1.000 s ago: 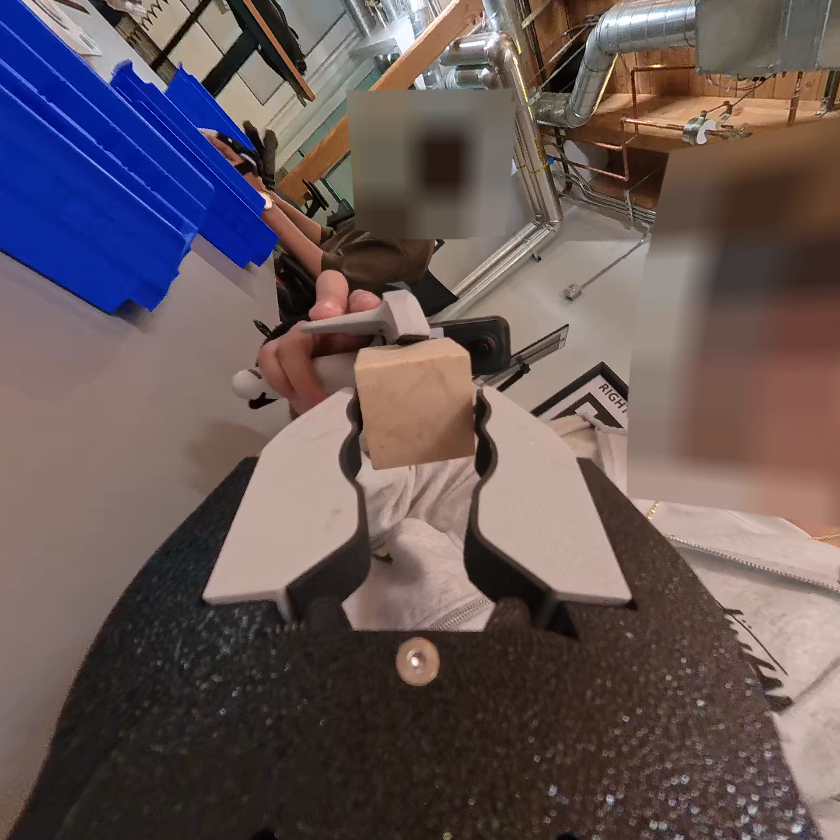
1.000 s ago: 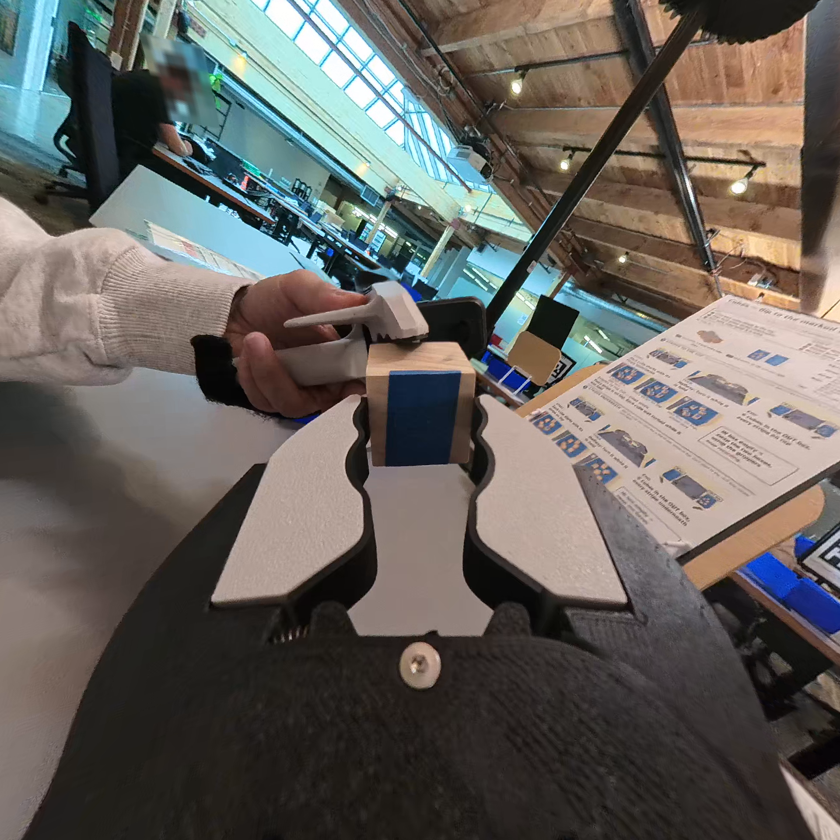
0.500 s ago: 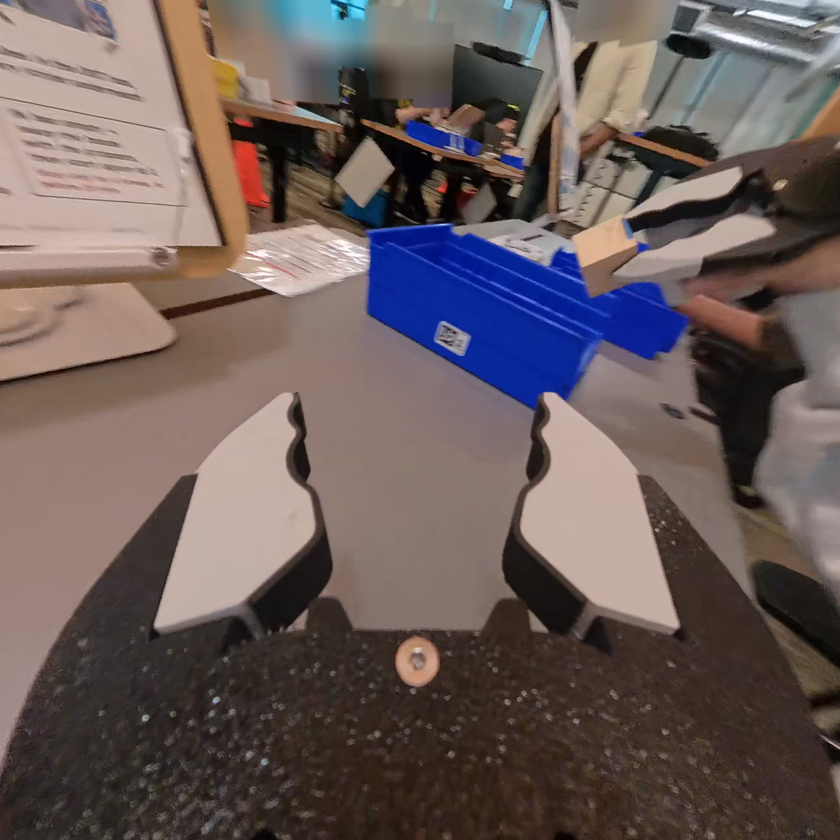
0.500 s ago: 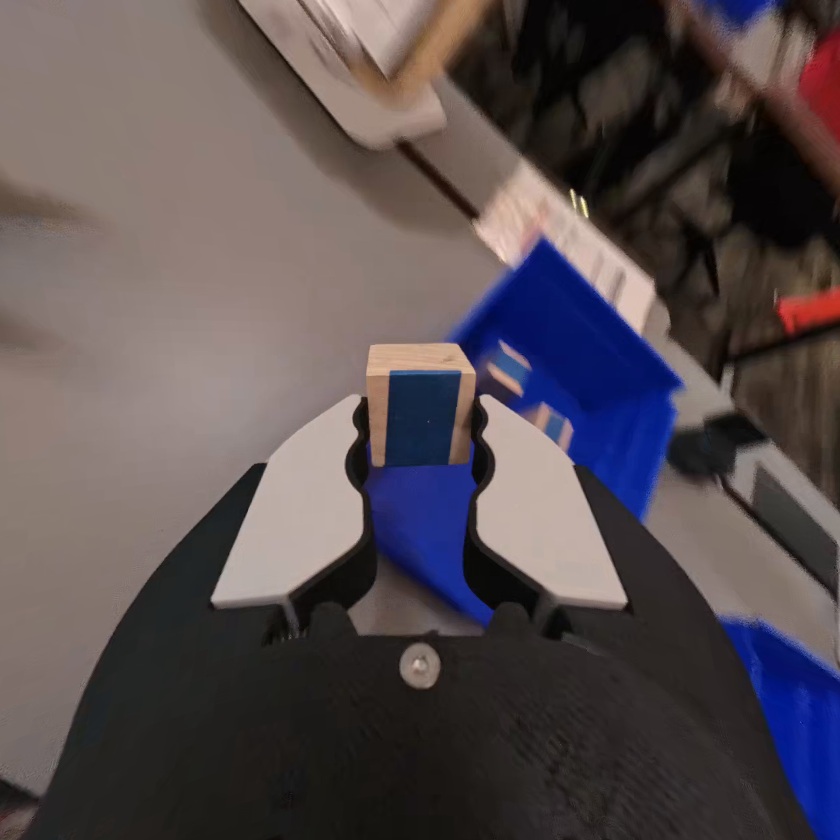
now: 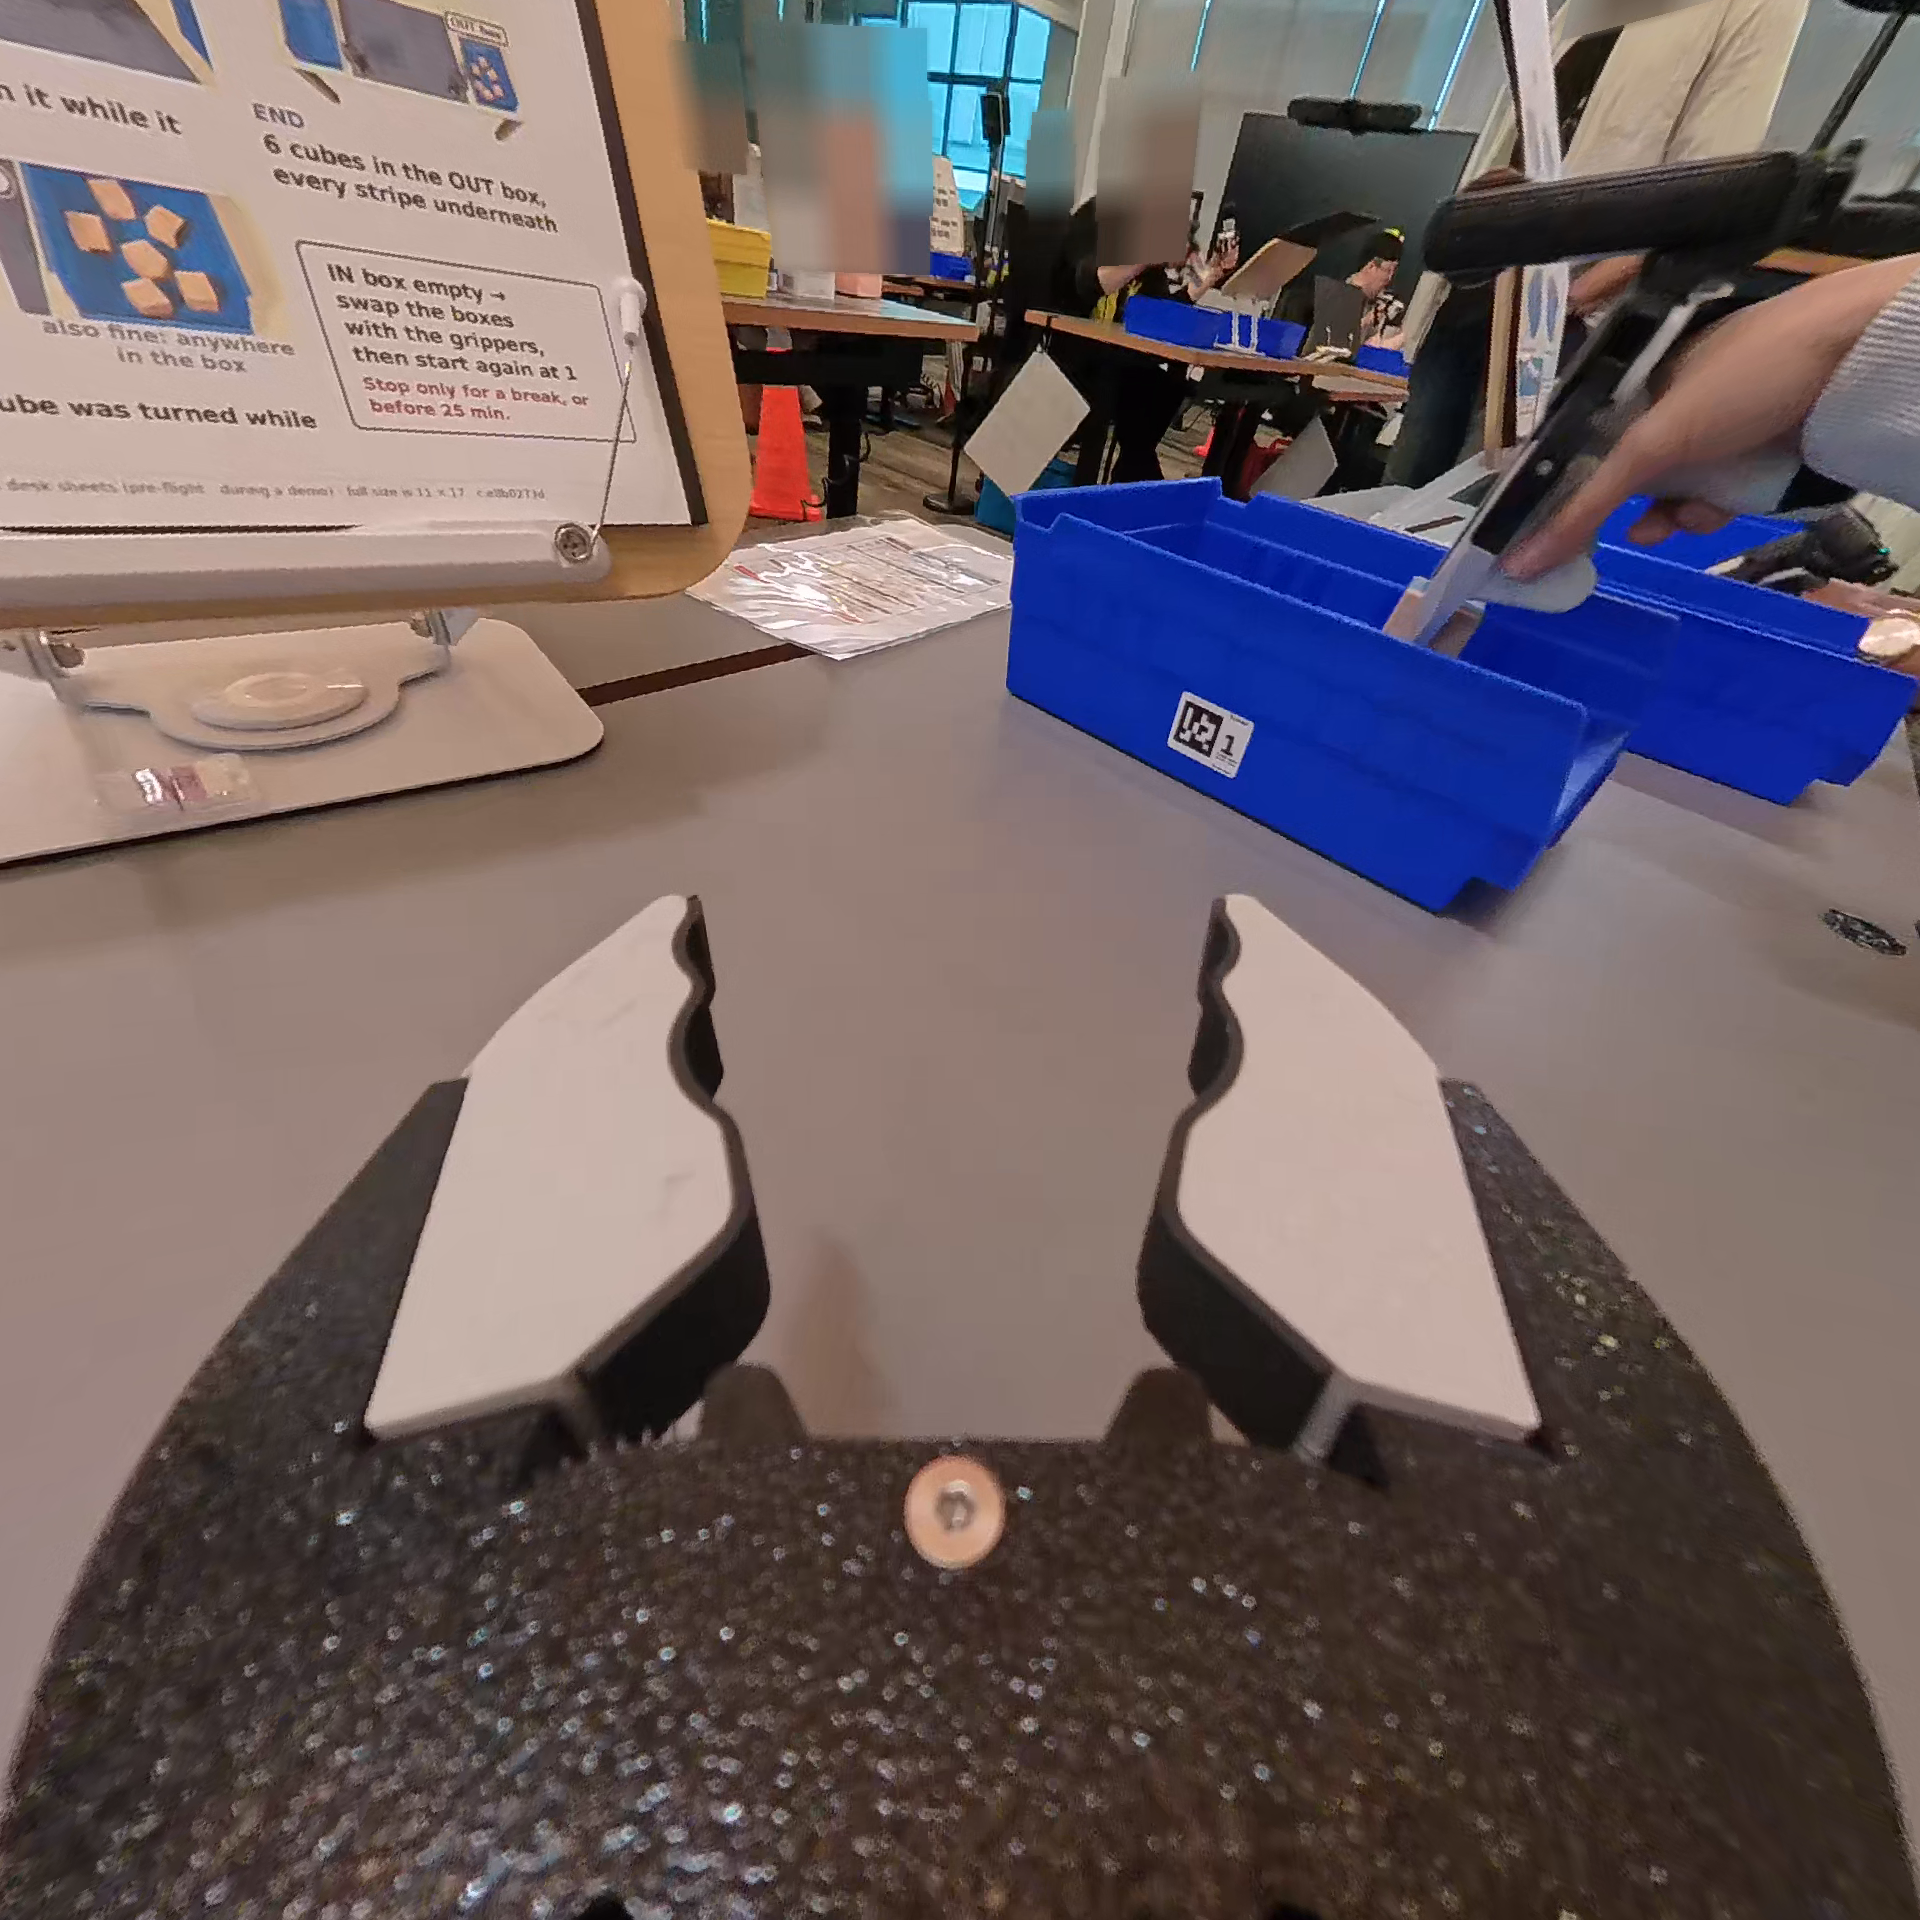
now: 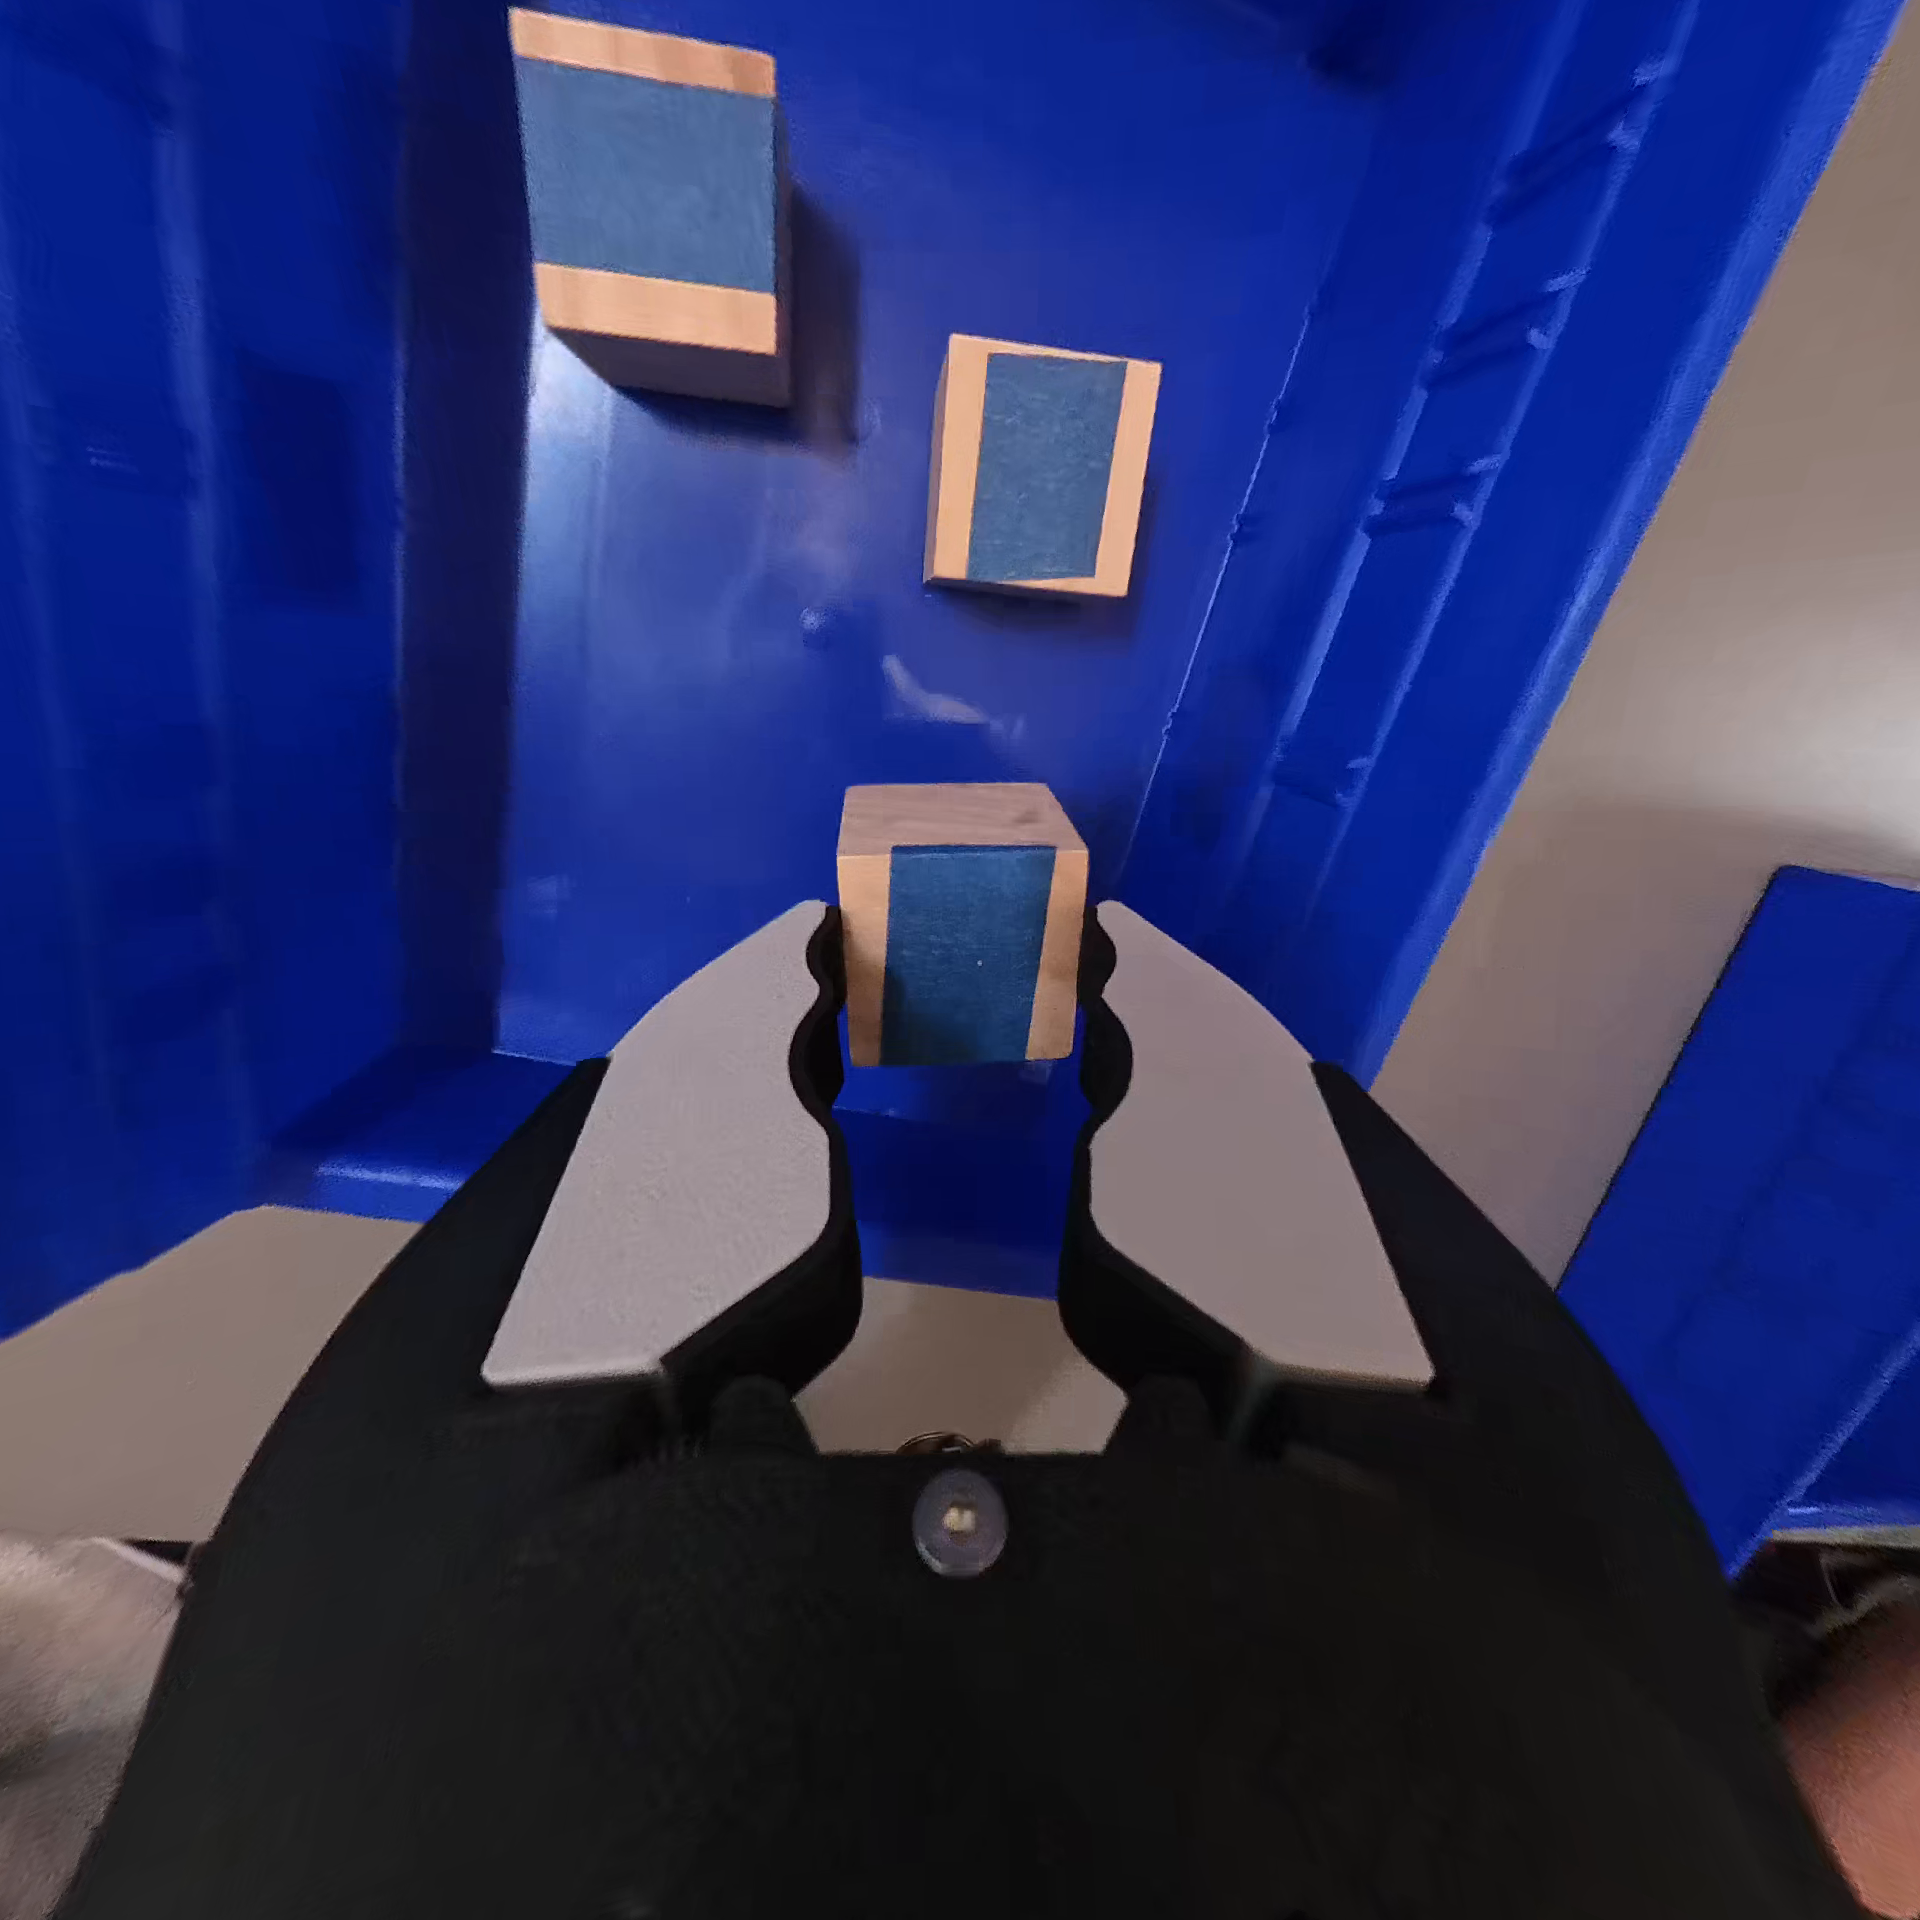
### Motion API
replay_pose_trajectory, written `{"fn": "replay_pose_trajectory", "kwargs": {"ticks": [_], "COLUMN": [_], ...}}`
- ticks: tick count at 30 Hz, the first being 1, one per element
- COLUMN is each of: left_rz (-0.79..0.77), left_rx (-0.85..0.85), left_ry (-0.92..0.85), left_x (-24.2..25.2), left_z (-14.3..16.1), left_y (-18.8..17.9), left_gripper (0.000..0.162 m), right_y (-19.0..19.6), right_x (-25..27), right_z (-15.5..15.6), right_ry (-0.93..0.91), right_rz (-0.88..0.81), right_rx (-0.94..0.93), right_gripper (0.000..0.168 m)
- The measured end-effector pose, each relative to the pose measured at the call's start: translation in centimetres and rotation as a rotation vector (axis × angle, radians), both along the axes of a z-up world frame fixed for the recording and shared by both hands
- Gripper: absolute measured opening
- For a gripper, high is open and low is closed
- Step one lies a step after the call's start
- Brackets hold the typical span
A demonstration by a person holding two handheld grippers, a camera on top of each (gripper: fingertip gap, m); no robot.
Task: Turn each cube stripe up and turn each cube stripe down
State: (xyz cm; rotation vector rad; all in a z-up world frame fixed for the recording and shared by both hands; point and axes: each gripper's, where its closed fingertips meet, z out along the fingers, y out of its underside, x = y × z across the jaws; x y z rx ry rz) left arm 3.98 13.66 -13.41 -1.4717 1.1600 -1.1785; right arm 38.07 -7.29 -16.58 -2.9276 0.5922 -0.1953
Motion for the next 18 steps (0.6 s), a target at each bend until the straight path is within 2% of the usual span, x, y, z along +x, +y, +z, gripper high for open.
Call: {"fn": "replay_pose_trajectory", "kwargs": {"ticks": [9, 18], "left_rz": [-0.024, -0.018], "left_rx": [0.010, -0.021], "left_ry": [0.016, 0.023], "left_x": [0.2, 0.3], "left_z": [0.1, -0.1], "left_y": [-0.9, -0.7], "left_gripper": [0.089, 0.088], "right_y": [0.2, -0.4], "right_x": [0.3, 0.8], "right_z": [-2.8, -3.9], "right_ry": [0.069, 0.058], "right_rz": [-0.025, -0.028], "right_rx": [-0.047, -0.065], "right_gripper": [0.044, 0.044]}}
